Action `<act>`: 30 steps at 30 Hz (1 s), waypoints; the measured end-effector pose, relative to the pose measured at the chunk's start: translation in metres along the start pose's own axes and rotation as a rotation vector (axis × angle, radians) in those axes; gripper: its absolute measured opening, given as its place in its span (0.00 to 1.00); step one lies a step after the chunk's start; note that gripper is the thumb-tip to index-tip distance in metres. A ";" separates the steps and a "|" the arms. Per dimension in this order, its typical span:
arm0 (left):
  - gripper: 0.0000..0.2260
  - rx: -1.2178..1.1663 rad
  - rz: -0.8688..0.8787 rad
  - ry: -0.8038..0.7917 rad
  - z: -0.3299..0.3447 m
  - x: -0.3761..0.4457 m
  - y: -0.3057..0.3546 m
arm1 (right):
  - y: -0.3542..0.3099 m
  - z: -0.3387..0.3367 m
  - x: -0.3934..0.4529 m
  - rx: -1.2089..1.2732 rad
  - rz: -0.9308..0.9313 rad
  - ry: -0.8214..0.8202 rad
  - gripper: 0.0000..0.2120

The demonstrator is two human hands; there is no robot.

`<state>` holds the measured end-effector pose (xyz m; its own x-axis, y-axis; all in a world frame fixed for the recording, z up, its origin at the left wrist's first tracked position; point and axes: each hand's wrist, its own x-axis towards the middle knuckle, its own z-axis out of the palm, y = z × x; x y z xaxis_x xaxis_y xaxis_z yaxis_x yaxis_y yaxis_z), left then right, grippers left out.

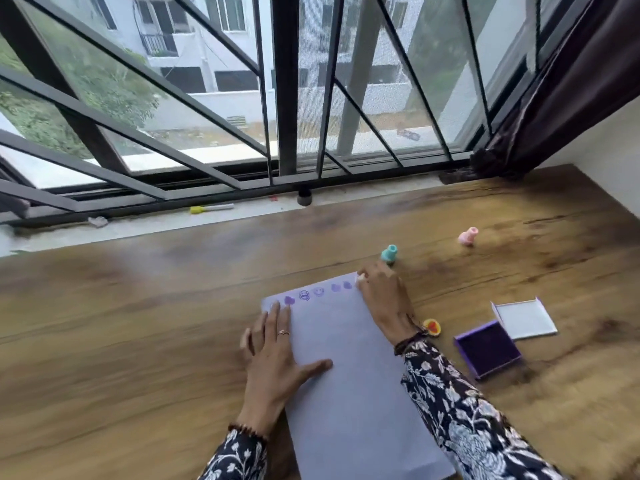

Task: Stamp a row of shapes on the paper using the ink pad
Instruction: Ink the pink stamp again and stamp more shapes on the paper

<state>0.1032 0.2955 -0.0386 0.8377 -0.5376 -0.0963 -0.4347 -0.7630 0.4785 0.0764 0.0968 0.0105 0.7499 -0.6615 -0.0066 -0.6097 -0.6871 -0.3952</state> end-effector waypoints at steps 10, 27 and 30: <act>0.53 0.028 0.000 0.034 0.003 0.000 -0.003 | 0.005 0.005 0.013 -0.227 -0.209 -0.030 0.10; 0.48 -0.107 -0.005 0.036 -0.011 -0.001 0.015 | 0.102 -0.096 -0.027 1.425 0.413 -0.134 0.04; 0.36 -0.039 0.117 0.095 -0.006 0.001 0.053 | 0.131 -0.106 -0.038 1.566 0.474 -0.132 0.08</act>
<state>0.0825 0.2567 -0.0078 0.8105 -0.5841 0.0441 -0.5195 -0.6819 0.5149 -0.0596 -0.0001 0.0560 0.6484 -0.6269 -0.4321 -0.0009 0.5669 -0.8238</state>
